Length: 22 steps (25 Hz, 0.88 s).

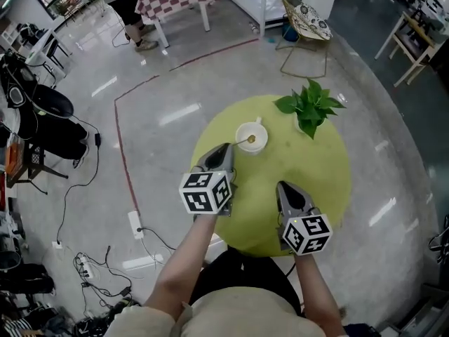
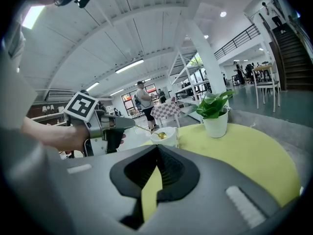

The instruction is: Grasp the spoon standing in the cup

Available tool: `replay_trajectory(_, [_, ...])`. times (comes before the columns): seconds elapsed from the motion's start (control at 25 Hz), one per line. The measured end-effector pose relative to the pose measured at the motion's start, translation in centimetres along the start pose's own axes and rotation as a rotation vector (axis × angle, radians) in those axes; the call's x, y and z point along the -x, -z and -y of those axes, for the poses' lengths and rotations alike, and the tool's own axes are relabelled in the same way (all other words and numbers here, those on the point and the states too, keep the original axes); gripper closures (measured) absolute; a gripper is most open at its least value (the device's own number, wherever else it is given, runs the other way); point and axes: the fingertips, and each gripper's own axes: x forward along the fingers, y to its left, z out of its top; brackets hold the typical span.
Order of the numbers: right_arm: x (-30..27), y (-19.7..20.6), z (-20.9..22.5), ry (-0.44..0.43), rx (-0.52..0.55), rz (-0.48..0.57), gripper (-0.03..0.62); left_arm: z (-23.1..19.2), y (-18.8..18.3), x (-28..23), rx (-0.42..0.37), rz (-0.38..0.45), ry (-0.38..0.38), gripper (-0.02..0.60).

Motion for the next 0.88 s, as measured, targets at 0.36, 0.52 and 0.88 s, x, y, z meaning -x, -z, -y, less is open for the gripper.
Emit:
replay_trajectory(0.36, [1.2,0.0,-1.1,-0.007,0.022,0.015,0.592,1.4,-0.7,3.5,0.022,0.05,0.051,0.574])
replay_trajectory(0.52, [1.9,0.0,-1.7,-0.006,0.031,0.021,0.592,2.0,0.0,4.6,0.021,0.043,0.072,0.575])
replay_trajectory(0.88, [3.2,0.1,-1.8,0.011,0.037,0.034,0.592,3.7,1.8,6.0,0.005,0.003,0.109,0.574])
